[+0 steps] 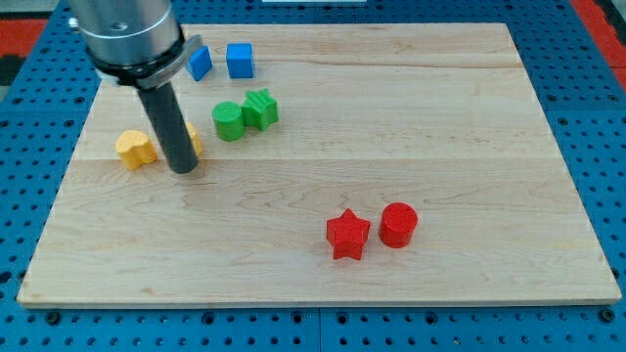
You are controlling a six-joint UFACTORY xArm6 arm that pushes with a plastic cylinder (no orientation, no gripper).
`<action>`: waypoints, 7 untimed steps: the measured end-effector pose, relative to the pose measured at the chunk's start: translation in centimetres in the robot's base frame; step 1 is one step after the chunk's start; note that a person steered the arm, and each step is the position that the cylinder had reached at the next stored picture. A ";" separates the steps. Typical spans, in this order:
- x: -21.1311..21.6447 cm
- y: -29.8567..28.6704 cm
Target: Move yellow blocks near to the green circle
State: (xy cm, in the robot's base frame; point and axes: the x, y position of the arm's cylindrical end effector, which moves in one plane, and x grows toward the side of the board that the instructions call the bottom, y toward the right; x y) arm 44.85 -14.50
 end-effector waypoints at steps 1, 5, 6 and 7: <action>2.0 0.8; -3.6 -10.5; -4.5 -10.2; -4.5 -11.3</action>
State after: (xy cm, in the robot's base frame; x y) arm 40.37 -25.83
